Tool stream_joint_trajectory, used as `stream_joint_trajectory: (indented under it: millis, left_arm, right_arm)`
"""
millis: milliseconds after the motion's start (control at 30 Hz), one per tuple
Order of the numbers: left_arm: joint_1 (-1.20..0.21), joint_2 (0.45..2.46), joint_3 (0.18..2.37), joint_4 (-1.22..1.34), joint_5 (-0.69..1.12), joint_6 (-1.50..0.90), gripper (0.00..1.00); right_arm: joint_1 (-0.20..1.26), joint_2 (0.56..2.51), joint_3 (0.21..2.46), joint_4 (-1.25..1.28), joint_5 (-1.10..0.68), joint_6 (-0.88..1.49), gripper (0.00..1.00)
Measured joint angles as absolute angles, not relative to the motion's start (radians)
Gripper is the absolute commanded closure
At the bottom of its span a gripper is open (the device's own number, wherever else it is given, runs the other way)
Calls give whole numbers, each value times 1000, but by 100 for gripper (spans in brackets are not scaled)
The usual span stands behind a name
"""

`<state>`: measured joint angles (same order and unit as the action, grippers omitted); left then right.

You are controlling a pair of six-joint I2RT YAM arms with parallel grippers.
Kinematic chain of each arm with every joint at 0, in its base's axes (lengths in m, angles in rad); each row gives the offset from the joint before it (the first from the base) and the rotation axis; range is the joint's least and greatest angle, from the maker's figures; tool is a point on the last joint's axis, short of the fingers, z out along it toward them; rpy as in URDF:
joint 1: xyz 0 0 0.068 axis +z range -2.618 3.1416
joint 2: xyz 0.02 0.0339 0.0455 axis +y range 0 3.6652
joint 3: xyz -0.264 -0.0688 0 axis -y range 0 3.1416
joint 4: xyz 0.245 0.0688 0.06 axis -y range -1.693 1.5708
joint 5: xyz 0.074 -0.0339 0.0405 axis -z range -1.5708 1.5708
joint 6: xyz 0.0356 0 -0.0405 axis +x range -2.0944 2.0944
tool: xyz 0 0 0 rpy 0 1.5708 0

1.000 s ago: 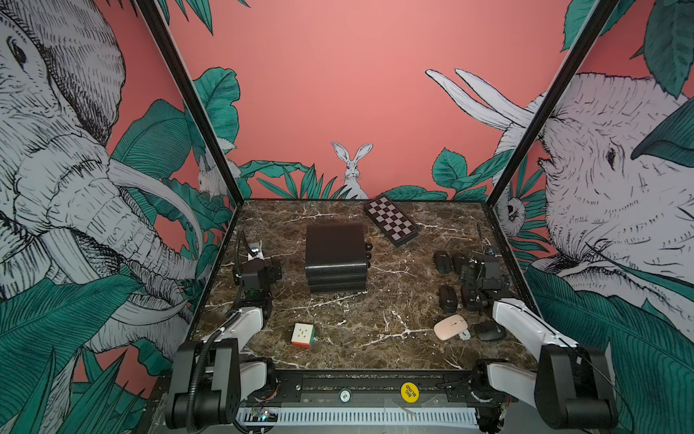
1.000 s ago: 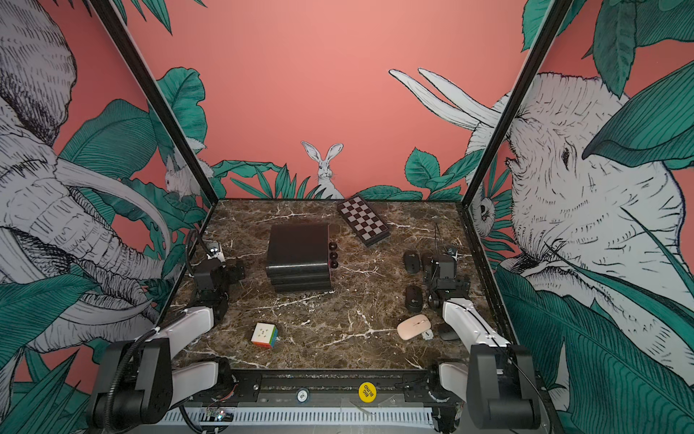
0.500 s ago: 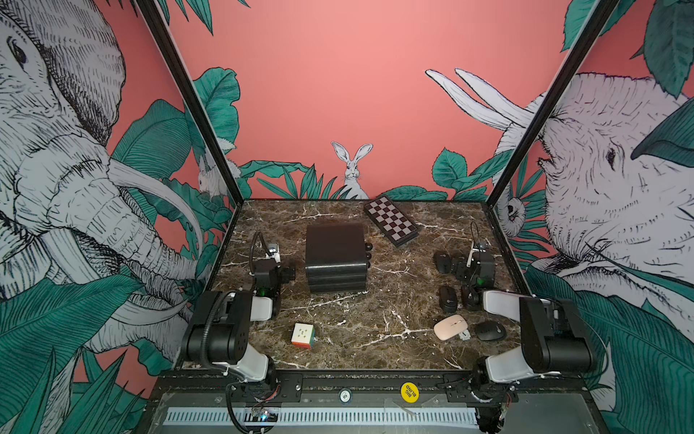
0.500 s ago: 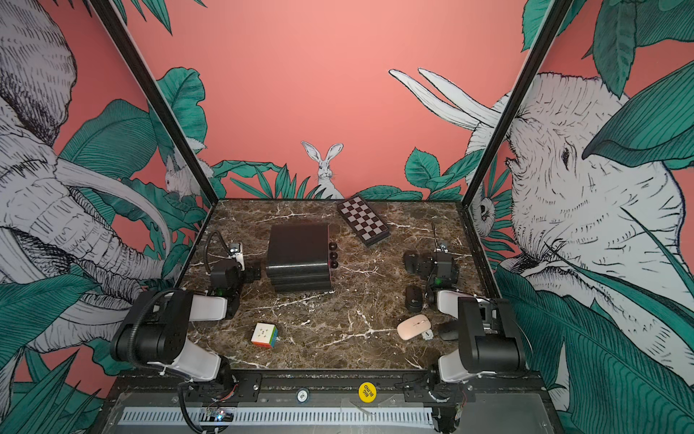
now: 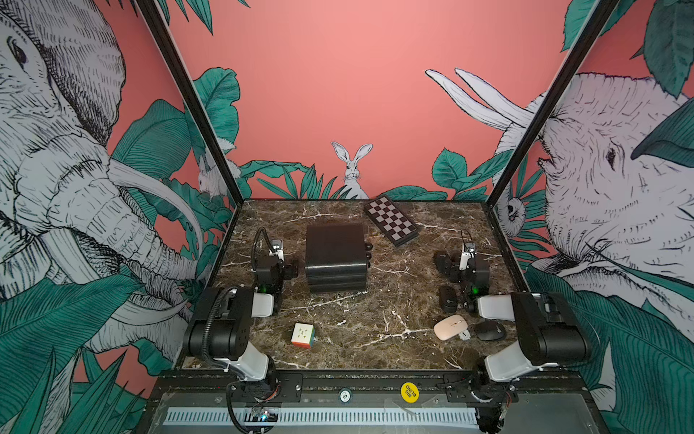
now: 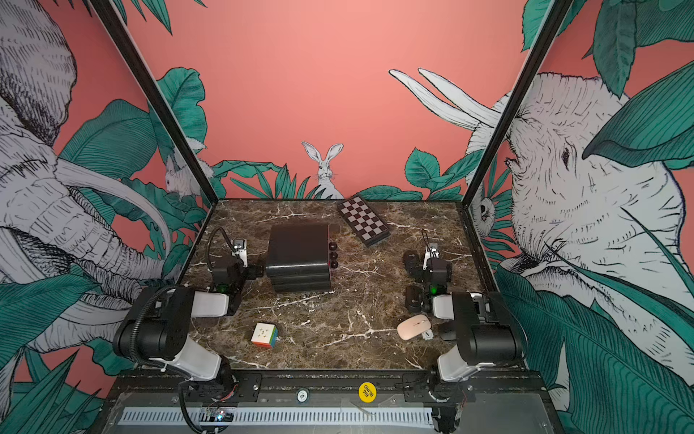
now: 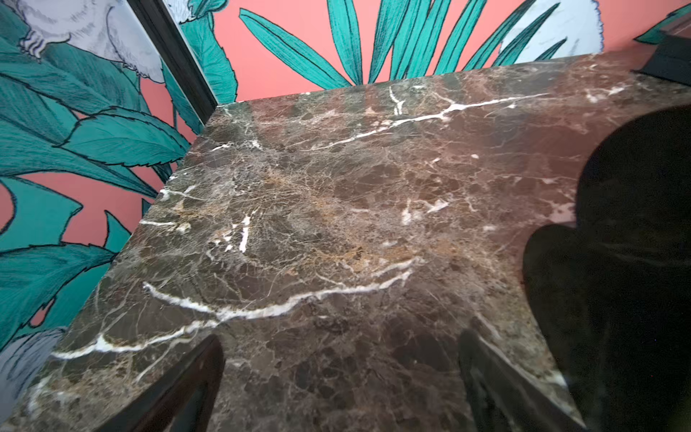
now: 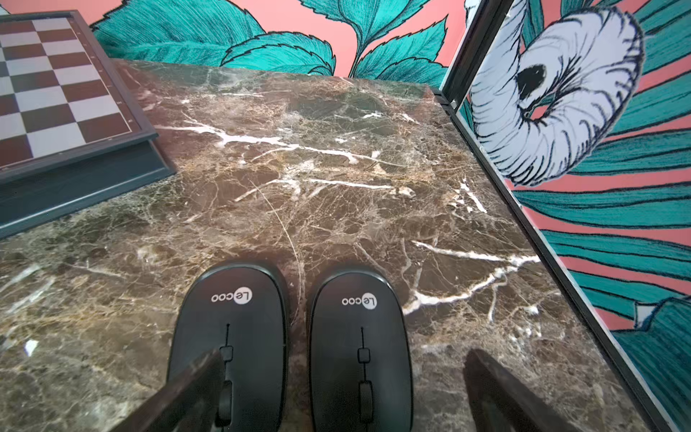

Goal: Take the mice out of the drawer
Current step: Reset both arms

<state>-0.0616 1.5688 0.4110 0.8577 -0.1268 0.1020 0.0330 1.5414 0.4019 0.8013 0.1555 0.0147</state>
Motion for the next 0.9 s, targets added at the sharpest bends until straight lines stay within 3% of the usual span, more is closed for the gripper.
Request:
stream_joint_trajectory:
  millis: [900]
  left_arm:
    - [-62,1569,411,857,-116,102,1]
  right_arm:
    - [33,1541,402,804,153,14,2]
